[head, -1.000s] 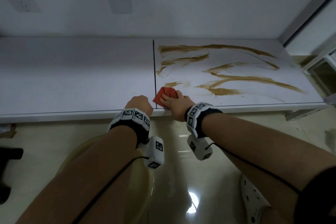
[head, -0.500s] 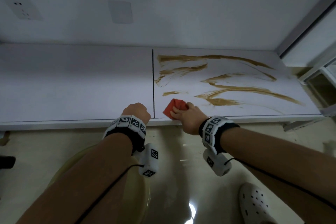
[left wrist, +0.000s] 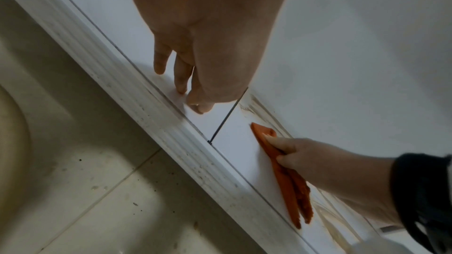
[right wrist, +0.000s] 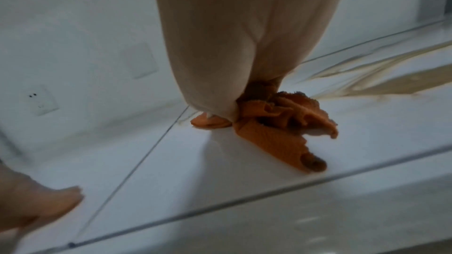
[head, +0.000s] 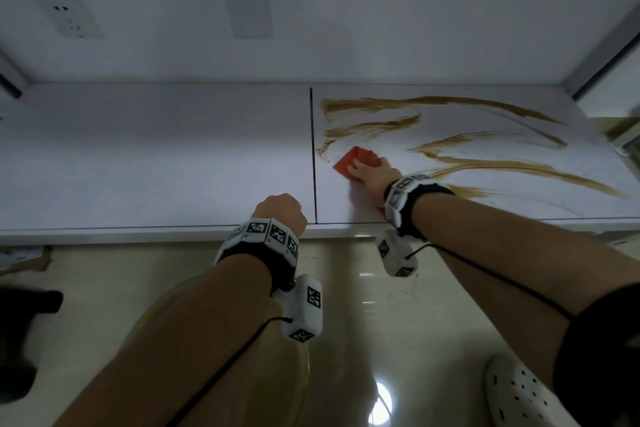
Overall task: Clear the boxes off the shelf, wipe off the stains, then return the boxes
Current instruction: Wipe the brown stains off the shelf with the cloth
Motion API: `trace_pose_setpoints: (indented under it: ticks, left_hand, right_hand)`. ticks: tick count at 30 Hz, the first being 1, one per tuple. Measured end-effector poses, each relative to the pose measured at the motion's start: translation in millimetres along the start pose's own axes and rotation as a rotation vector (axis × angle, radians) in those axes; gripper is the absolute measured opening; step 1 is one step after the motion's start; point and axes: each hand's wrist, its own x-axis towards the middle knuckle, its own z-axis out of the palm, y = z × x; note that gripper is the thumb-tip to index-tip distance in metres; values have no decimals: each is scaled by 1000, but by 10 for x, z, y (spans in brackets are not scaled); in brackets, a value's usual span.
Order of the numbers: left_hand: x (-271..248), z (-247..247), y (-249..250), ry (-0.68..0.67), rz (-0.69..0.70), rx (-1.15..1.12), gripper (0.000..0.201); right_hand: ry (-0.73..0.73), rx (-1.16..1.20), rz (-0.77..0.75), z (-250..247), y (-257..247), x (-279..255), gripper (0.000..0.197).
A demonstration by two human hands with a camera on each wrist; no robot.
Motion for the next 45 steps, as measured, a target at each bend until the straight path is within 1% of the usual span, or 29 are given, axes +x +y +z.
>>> trace_pose_setpoints:
  ticks: [2,4,7,11,13,17,20,23,24,26,28,30,32,35,37,40,43,45]
  left_hand:
    - [3,14,8,-3,-8,-23,24]
    - [-3,28,32,-12,-21,-22,21]
    - [-28,34,85,-28,-44,-24,13]
    - [-32,21,129,37,-50,-2,12]
    - [-36,25,128,47,-50,14,12]
    - [-21,47,58,5,-28,49,18]
    - [1,45,-7,-40,10,74,30]
    - [30,40,5,-40,18,71,26]
    - [46,44,16,-26,10,68,29]
    - [65,53,24,1,-6,54,27]
    - [87,56,37,13,-24,57,25]
    - [69,43,47,21,-38,87,22]
    - [42,46,55,25,-43,111,21]
    - [13,62,60,19,-27,137,26]
    - [13,60,48,13,-9,136,27]
    - [5,49,21,-10,13,132,23]
    - [24,56,40,11,-1,88,35]
    - [39,59,68,52,-18,51,35]
  right_hand:
    - [27,12,60,62,152,-57,57]
    - [76,12,87,159,226,-128,57]
    - [99,-69,-6,285,164,-225,58]
    - [75,-39,-190,358,-222,-234,61]
    - [56,-39,-228,353,-377,-127,61]
    - [52,-94,-184,248,-371,101,62]
    - [43,-78,-76,168,-123,186,62]
    - [37,-37,52,179,223,123,60]
    - [38,-32,76,204,296,74,60]
    - [49,-41,91,288,308,-57,63]
    - [69,-38,45,388,136,-199,65]
    - [36,-27,-83,447,-141,-299,69]
    - [8,-45,-193,474,-363,-243,73]
    - [-3,-53,-228,403,-438,-52,72]
    - [15,-64,-209,329,-385,-9,69]
    - [43,-25,-110,267,-111,60,65]
    - [39,-39,0,333,258,82,67]
    - [45,-28,56,429,345,-28,70]
